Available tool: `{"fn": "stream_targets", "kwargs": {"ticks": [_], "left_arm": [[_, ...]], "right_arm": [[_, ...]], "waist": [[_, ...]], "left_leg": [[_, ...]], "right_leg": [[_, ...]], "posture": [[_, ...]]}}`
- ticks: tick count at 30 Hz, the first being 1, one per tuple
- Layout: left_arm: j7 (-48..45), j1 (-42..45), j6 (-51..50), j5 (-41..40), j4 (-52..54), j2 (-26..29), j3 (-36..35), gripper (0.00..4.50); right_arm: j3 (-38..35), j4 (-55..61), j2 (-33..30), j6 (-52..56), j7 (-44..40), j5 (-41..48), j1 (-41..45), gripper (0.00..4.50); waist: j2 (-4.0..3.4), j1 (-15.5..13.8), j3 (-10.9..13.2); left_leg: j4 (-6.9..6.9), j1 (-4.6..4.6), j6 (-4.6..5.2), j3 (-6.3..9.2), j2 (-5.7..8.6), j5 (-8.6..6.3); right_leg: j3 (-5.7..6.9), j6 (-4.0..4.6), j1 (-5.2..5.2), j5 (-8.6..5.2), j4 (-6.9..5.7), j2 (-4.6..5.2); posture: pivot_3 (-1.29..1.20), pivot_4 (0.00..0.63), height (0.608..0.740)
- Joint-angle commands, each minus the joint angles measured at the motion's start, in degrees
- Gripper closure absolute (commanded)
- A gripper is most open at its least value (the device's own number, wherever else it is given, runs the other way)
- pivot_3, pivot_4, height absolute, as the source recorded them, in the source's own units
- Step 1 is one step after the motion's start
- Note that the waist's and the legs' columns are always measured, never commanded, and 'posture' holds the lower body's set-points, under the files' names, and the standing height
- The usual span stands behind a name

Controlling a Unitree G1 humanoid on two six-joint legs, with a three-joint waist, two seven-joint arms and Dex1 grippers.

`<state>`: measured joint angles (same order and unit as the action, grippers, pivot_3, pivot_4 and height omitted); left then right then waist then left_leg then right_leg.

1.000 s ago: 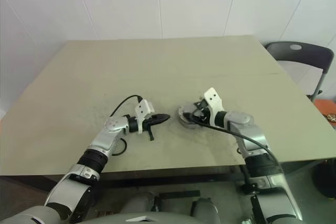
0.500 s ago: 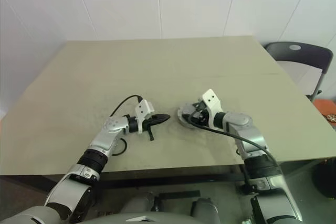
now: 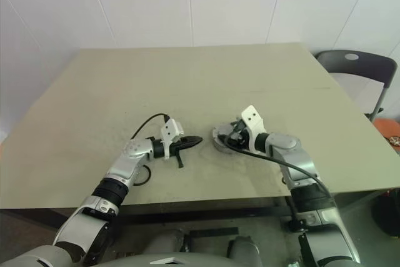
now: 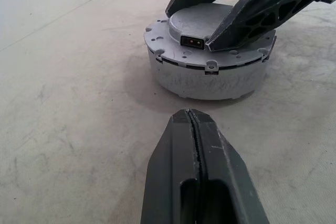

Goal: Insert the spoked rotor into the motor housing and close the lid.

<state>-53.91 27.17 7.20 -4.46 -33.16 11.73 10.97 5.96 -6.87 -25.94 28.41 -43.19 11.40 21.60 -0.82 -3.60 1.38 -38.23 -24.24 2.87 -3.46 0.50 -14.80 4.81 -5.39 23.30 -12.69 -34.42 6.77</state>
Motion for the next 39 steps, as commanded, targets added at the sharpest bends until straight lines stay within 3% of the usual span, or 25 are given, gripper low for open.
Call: {"fn": "stream_targets", "kwargs": {"ticks": [1, 11, 20, 29, 34, 39], "left_arm": [[0.1, 0.2, 0.6, -0.5, 1.5, -0.2, -0.2, 4.5], [0.2, 0.2, 0.6, -0.5, 1.5, -0.2, -0.2, 4.5], [0.2, 0.2, 0.6, -0.5, 1.5, -0.2, -0.3, 4.5], [0.2, 0.1, 0.5, -0.5, 1.6, -0.2, -0.3, 4.5], [0.7, 2.0, -0.1, -4.2, 2.8, -2.9, -2.5, 4.5], [0.1, 7.4, 1.6, -2.4, -2.0, -5.3, -0.9, 4.5]], "right_arm": [[1.5, -0.3, -1.4, 2.4, -0.1, -1.6, 0.3, 1.34], [1.3, -1.7, -1.7, 2.9, 2.1, -2.8, 0.4, 1.34], [5.0, -0.9, -5.9, 6.6, -2.6, -2.4, -2.9, 1.34], [3.6, -3.0, -4.6, 5.7, -0.6, -2.1, -2.8, 1.34], [3.7, -3.7, -4.0, 5.2, -0.4, -2.0, -3.8, 1.34], [3.8, -3.9, -3.7, 5.2, -0.4, -2.0, -3.8, 1.34]], "waist": [[0.0, 0.0, 0.0], [0.0, 0.0, 0.0], [-0.06, -0.6, -0.1], [-0.04, -1.4, -0.2], [0.0, -1.7, -0.3], [0.12, -1.7, -0.4]], "left_leg": [[0.0, 0.0, 0.0, 0.0, 0.0, 0.0], [0.0, 0.06, -0.1, 0.0, 0.0, -0.05], [-0.01, 0.1, -0.09, 0.01, 0.04, -0.09], [-0.01, 0.09, 0.03, 0.0, 0.09, -0.18], [-0.01, 0.25, 0.01, 0.0, 0.07, -0.19], [-0.01, 0.36, 0.01, 0.0, 0.07, -0.19]], "right_leg": [[0.0, 0.0, 0.0, 0.0, 0.0, 0.0], [0.0, 0.0, -0.06, 0.0, 0.0, 0.0], [0.01, 0.01, -0.2, 0.0, 0.13, 0.04], [0.0, 0.01, -0.24, 0.0, 0.24, 0.07], [0.0, 0.01, -0.38, -0.01, 0.23, 0.08], [0.01, 0.01, -0.52, -0.01, 0.25, 0.06]], "posture": [[0.0, 0.0, 0.74], [0.0, 0.0, 0.74], [0.0, 0.0, 0.74], [0.0, 0.0, 0.74], [0.0, 0.0, 0.74], [0.0, 0.0, 0.74]]}}
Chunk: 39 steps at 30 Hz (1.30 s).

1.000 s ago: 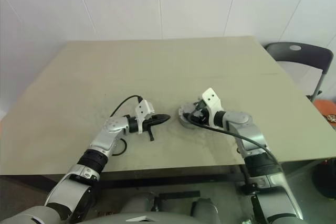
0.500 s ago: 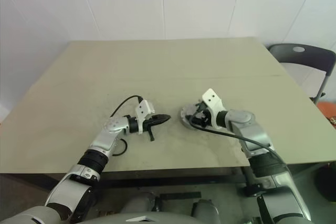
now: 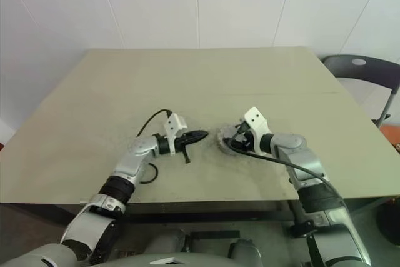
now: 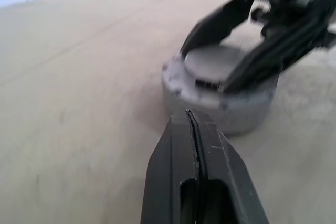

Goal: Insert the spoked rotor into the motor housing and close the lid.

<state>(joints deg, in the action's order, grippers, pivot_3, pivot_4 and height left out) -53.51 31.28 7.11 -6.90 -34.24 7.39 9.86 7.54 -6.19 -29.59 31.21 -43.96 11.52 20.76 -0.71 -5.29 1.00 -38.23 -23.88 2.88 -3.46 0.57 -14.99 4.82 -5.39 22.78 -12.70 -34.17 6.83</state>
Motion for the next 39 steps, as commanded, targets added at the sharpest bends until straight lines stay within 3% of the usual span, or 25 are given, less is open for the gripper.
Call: {"fn": "stream_targets", "kwargs": {"ticks": [1, 8, 14, 19, 23, 30, 39], "left_arm": [[-0.6, 4.5, 2.0, 0.0, -1.8, -1.7, 0.3, 4.5], [-0.3, 12.7, 9.3, 5.3, -18.2, -6.0, 3.2, 4.5], [1.3, 12.2, 15.0, 14.2, -31.1, -7.0, 9.2, 4.5], [1.5, 12.5, 16.2, 15.7, -32.4, -7.0, 9.1, 4.5], [1.7, 12.4, 16.4, 15.2, -32.0, -7.0, 7.9, 4.5], [1.2, 10.6, 15.8, 12.6, -30.2, -7.0, 5.2, 4.5], [1.3, 8.4, 15.3, 11.9, -28.1, -7.3, 4.3, 4.5]], "right_arm": [[2.2, -4.6, 0.0, 2.4, 0.4, -2.1, -2.8, 1.34], [2.2, -3.7, 1.0, 2.4, 1.3, -2.0, -3.0, 1.34], [1.5, -0.7, 1.8, 2.7, 2.4, -1.4, -4.3, 1.34], [-0.3, 0.3, 2.1, 2.5, 3.0, 0.0, -4.8, 1.34], [-1.4, 1.0, 2.7, 2.0, 2.3, 1.3, -4.2, 0.05], [-4.1, 1.6, 3.9, 1.4, 1.5, 3.4, -3.4, 0.02], [-14.1, 7.7, 1.3, 4.6, -3.5, 14.3, -7.0, 0.02]], "waist": [[0.02, 0.0, -0.1], [0.09, 0.2, -0.1], [0.37, 0.1, -0.6], [0.36, 0.0, -0.8], [0.37, 0.1, -0.8], [0.36, 0.3, -0.8], [0.33, 0.1, -0.8]], "left_leg": [[0.0, 0.02, 0.0, 0.0, 0.0, 0.0], [0.01, 0.15, 0.01, -0.02, 0.0, 0.01], [0.14, 0.39, 0.0, 0.06, -0.07, -0.01], [0.14, 0.39, -0.02, 0.08, -0.07, -0.04], [0.16, 0.39, -0.06, 0.09, -0.07, -0.1], [0.16, 0.41, -0.06, 0.11, -0.14, -0.1], [0.21, 0.34, -0.1, 0.1, -0.14, -0.12]], "right_leg": [[0.0, 0.0, -0.01, 0.0, 0.0, -0.01], [0.02, -0.01, -0.13, -0.01, 0.01, -0.04], [0.14, -0.06, -0.33, -0.05, 0.04, -0.07], [0.13, -0.07, -0.42, -0.05, 0.17, 0.04], [0.13, -0.09, -0.41, -0.06, 0.18, 0.05], [0.13, -0.09, -0.39, -0.06, 0.15, 0.03], [0.13, -0.11, -0.29, -0.08, 0.18, 0.06]], "posture": [[0.0, 0.0, 0.74], [0.0, 0.0, 0.74], [0.0, 0.0, 0.74], [0.0, 0.0, 0.74], [0.0, 0.0, 0.74], [0.0, 0.0, 0.74], [0.0, 0.0, 0.74]]}}
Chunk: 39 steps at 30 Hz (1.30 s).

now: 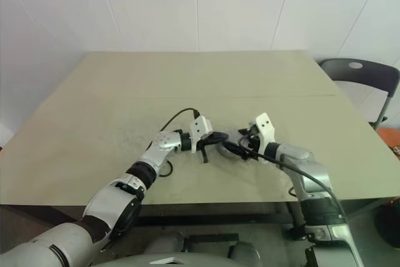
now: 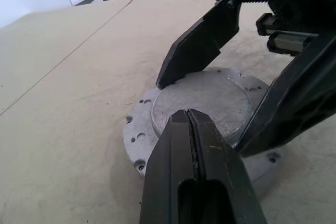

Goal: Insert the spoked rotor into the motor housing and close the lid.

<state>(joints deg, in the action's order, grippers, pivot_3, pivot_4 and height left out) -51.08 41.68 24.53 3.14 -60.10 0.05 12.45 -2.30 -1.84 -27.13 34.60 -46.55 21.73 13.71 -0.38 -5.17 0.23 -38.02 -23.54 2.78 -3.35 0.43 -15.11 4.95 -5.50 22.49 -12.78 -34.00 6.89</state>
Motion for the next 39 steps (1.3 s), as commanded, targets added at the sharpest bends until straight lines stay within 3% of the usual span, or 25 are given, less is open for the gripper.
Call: {"fn": "stream_targets", "kwargs": {"ticks": [1, 5, 8, 14, 21, 30, 33, 39], "left_arm": [[-1.0, -2.0, -2.1, 1.9, -2.1, 0.0, 1.6, 4.5], [-0.7, -2.0, -2.1, 1.9, -2.1, 0.0, 1.4, 4.5], [-0.5, -2.1, -1.9, 1.7, -2.0, -0.1, 1.1, 4.5], [-0.1, -1.9, -1.4, 1.7, -1.7, 0.3, 0.9, 4.5], [0.4, -1.2, -1.1, 1.7, -1.4, 1.1, 0.7, 4.5], [-0.1, -0.6, -1.0, 1.4, 0.0, 1.7, 0.5, 4.5], [0.0, -0.6, -0.9, 1.5, 0.3, 1.8, 0.6, 4.5], [0.0, -0.2, -0.9, 1.6, 0.4, 2.2, 0.7, 4.5]], "right_arm": [[-5.2, 3.6, -1.4, 2.0, -0.8, 5.0, 0.0, 0.02], [-6.9, 2.0, -3.2, 3.2, 1.4, 4.3, -0.6, 0.02], [-9.1, -2.2, -3.5, 7.3, 6.7, 3.7, 0.8, 0.02], [-9.5, -2.9, -4.2, 19.1, 8.4, 6.7, -0.4, 0.02], [-13.7, 0.2, 3.3, 32.0, 12.4, 16.1, 1.3, 0.02], [-28.5, -7.1, 12.9, 43.6, 25.7, 21.6, 8.9, 0.02], [-31.0, -8.5, 13.0, 44.8, 26.8, 22.7, 9.6, 0.61], [-33.6, -8.6, 13.5, 46.7, 28.1, 24.9, 10.0, 2.46]], "waist": [[-0.02, 0.0, 0.0], [-0.02, 0.0, 0.0], [-0.02, 0.0, 0.0], [-0.08, 0.0, 0.0], [-0.06, 0.4, 0.0], [-0.13, 1.6, 0.1], [-0.2, 1.6, 0.1], [-0.44, 1.5, 0.1]], "left_leg": [[0.0, 0.0, 0.0, 0.0, 0.0, 0.0], [0.02, -0.01, -0.01, 0.0, 0.0, 0.0], [0.04, -0.01, -0.01, 0.0, 0.0, -0.01], [0.05, -0.05, -0.01, -0.02, 0.0, -0.01], [0.05, -0.03, -0.01, -0.01, -0.05, -0.01], [0.06, -0.03, -0.02, -0.04, -0.1, -0.01], [0.06, -0.03, -0.02, -0.04, -0.1, -0.01], [0.06, -0.21, -0.01, -0.07, -0.09, -0.01]], "right_leg": [[0.0, 0.0, 0.0, 0.0, 0.0, 0.0], [0.0, -0.05, 0.02, -0.03, 0.0, 0.0], [0.0, -0.07, 0.03, -0.05, 0.0, 0.0], [-0.01, -0.07, 0.09, -0.05, 0.01, 0.03], [0.0, -0.07, 0.08, -0.05, 0.0, 0.01], [0.01, -0.08, 0.07, -0.04, -0.01, 0.03], [0.02, -0.08, 0.09, -0.04, -0.01, 0.03], [0.04, -0.08, 0.26, -0.05, -0.01, 0.04]], "posture": [[0.0, 0.0, 0.74], [0.0, 0.0, 0.74], [0.0, 0.0, 0.74], [0.0, 0.0, 0.74], [0.0, 0.0, 0.74], [0.0, 0.0, 0.74], [0.0, 0.0, 0.74], [0.0, 0.0, 0.74]]}}
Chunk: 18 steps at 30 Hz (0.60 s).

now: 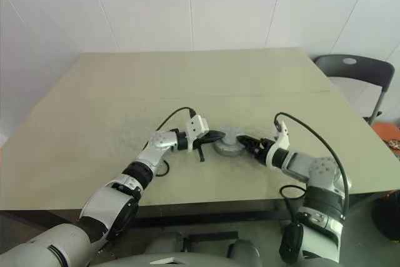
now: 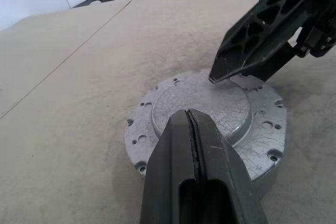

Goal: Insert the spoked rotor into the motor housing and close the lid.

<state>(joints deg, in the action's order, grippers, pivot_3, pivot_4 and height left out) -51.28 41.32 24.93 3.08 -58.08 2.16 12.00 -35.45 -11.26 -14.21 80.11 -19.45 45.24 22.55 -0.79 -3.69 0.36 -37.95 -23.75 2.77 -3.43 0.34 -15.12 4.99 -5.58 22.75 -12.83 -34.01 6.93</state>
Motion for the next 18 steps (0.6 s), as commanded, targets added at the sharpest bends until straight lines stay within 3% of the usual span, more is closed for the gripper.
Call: {"fn": "stream_targets", "kwargs": {"ticks": [1, 4, 15, 18], "left_arm": [[0.2, 0.3, -1.3, 1.7, -1.6, 0.1, 1.1, 4.5], [0.3, 0.6, -1.2, 1.7, -1.9, 0.1, 1.1, 4.5], [1.0, 0.5, -0.9, 1.6, -2.3, -0.2, 0.9, 4.5], [2.9, 1.5, -2.9, -2.9, -1.6, -2.1, -3.3, 4.5]], "right_arm": [[-0.7, 0.9, 0.8, 1.3, 1.3, 1.6, 1.2, 2.65], [-0.8, 0.4, 1.0, 0.9, 1.9, 1.8, 1.2, 3.18], [1.9, -1.1, 0.6, -2.4, 0.9, 0.6, -1.1, 3.18], [2.1, -1.1, 1.1, -3.3, 0.9, 0.6, -1.5, 3.18]], "waist": [[-0.03, 0.0, 0.0], [-0.1, 0.1, 0.0], [-0.11, 0.1, 0.0], [-0.11, 0.1, 0.0]], "left_leg": [[0.0, 0.0, 0.0, 0.0, 0.0, 0.0], [-0.01, 0.0, 0.0, -0.01, 0.0, 0.0], [-0.01, -0.27, 0.02, -0.02, 0.0, 0.01], [-0.01, -0.27, 0.02, -0.01, 0.0, 0.01]], "right_leg": [[0.01, 0.0, 0.0, 0.0, 0.0, -0.01], [0.01, 0.0, 0.0, 0.0, -0.01, 0.0], [0.02, 0.0, 0.3, 0.0, -0.03, -0.03], [0.02, 0.0, 0.29, 0.0, -0.03, -0.02]], "posture": [[0.0, 0.0, 0.74], [0.0, 0.0, 0.74], [0.0, 0.0, 0.74], [0.0, 0.0, 0.74]]}}
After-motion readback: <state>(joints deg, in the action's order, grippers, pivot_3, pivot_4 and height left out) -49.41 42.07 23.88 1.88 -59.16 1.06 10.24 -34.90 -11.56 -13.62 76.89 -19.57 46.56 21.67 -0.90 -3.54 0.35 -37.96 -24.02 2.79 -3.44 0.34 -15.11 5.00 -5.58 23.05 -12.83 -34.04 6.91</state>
